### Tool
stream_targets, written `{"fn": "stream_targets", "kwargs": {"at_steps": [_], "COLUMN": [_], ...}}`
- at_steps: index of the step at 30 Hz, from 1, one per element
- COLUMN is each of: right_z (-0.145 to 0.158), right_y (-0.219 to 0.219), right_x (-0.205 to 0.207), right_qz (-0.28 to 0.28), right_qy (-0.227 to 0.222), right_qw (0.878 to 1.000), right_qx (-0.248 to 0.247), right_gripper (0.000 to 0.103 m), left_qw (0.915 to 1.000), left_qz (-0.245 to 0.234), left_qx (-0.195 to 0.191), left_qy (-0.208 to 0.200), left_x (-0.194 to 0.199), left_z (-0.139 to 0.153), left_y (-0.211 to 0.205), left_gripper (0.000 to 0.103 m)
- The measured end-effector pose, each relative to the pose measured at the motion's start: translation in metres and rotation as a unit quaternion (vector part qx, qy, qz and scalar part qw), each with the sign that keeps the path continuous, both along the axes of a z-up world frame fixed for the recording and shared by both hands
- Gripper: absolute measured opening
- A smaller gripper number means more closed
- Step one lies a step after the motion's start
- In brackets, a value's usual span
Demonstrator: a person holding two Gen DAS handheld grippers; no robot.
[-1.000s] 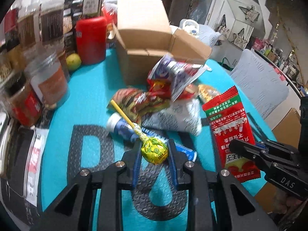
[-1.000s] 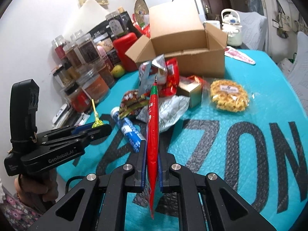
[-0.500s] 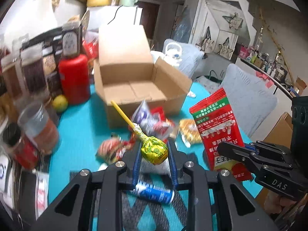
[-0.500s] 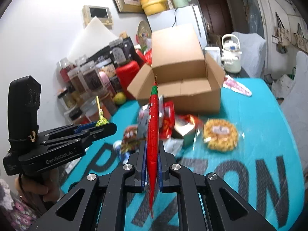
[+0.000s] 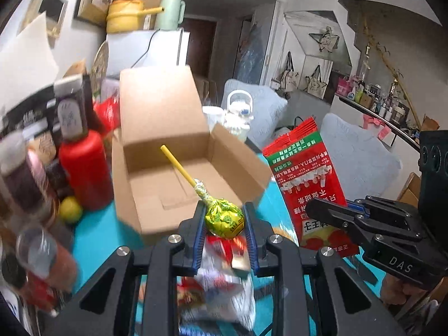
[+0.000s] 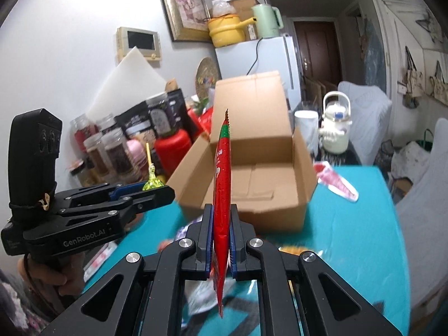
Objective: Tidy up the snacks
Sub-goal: 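Lift the red packet and lollipop over the cardboard box with both tools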
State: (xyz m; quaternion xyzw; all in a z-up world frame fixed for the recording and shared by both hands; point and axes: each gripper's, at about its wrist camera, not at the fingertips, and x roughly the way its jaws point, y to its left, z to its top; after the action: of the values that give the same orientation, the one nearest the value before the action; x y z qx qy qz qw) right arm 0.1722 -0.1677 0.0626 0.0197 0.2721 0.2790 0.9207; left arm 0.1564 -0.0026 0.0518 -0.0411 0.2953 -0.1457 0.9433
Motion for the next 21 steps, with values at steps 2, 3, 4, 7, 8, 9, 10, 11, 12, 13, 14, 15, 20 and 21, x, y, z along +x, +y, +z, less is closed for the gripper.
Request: {"fn": "stream_targets", "kwargs": {"at_steps": [2, 3, 4, 7, 8, 9, 10, 11, 12, 13, 14, 15, 20, 21], "right_z": [0.007, 0.011, 0.014, 0.021, 0.022, 0.023, 0.024, 0.023, 0.023, 0.021, 0.018, 0.016, 0.001, -0.002], "right_y": [0.000, 0.001, 0.002, 0.006, 0.008, 0.009, 0.011, 0.014, 0.015, 0.017, 0.019, 0.021, 0.029, 0.031], "right_x": [0.010, 0.016, 0.023, 0.041, 0.049, 0.054, 0.062, 0.070, 0.076, 0.082, 0.092, 0.098, 0.135, 0.141], "right_qz": [0.001, 0.002, 0.004, 0.009, 0.010, 0.010, 0.009, 0.009, 0.008, 0.007, 0.004, 0.004, 0.002, 0.002], "right_qy": [-0.009, -0.012, -0.015, -0.025, -0.026, -0.027, -0.028, -0.030, -0.031, -0.030, -0.028, -0.027, -0.013, -0.009], "right_qw": [1.000, 1.000, 1.000, 1.000, 1.000, 1.000, 1.000, 1.000, 0.999, 1.000, 1.000, 1.000, 1.000, 1.000], "right_qx": [0.000, 0.000, 0.001, 0.001, 0.000, 0.001, 0.000, -0.001, -0.001, 0.000, 0.002, 0.003, 0.003, 0.002], "right_gripper": [0.010, 0.010, 0.010, 0.010, 0.010, 0.010, 0.010, 0.010, 0.010, 0.010, 0.010, 0.010, 0.010, 0.010], "left_qw": [1.0000, 1.0000, 0.9999, 0.9996, 0.9995, 0.9993, 0.9991, 0.9989, 0.9988, 0.9987, 0.9987, 0.9985, 0.9985, 0.9984], "left_qz": [0.001, 0.001, 0.003, 0.009, 0.014, 0.017, 0.020, 0.025, 0.028, 0.031, 0.035, 0.039, 0.050, 0.055], "left_qx": [0.001, 0.000, -0.001, 0.001, 0.001, 0.000, 0.000, 0.001, 0.001, 0.002, 0.006, 0.009, 0.012, 0.011], "left_qy": [-0.006, -0.009, -0.013, -0.025, -0.029, -0.034, -0.037, -0.038, -0.039, -0.039, -0.038, -0.036, -0.017, -0.008], "left_x": [0.012, 0.019, 0.025, 0.044, 0.051, 0.056, 0.062, 0.070, 0.077, 0.083, 0.092, 0.099, 0.130, 0.138], "left_z": [0.005, 0.008, 0.011, 0.018, 0.019, 0.020, 0.020, 0.020, 0.019, 0.018, 0.016, 0.013, -0.002, -0.008], "left_y": [-0.001, -0.001, 0.000, 0.001, 0.002, 0.003, 0.004, 0.005, 0.006, 0.007, 0.008, 0.009, 0.016, 0.019], "left_gripper": [0.025, 0.025, 0.025, 0.025, 0.025, 0.025, 0.025, 0.025, 0.025, 0.025, 0.025, 0.025, 0.025, 0.025]}}
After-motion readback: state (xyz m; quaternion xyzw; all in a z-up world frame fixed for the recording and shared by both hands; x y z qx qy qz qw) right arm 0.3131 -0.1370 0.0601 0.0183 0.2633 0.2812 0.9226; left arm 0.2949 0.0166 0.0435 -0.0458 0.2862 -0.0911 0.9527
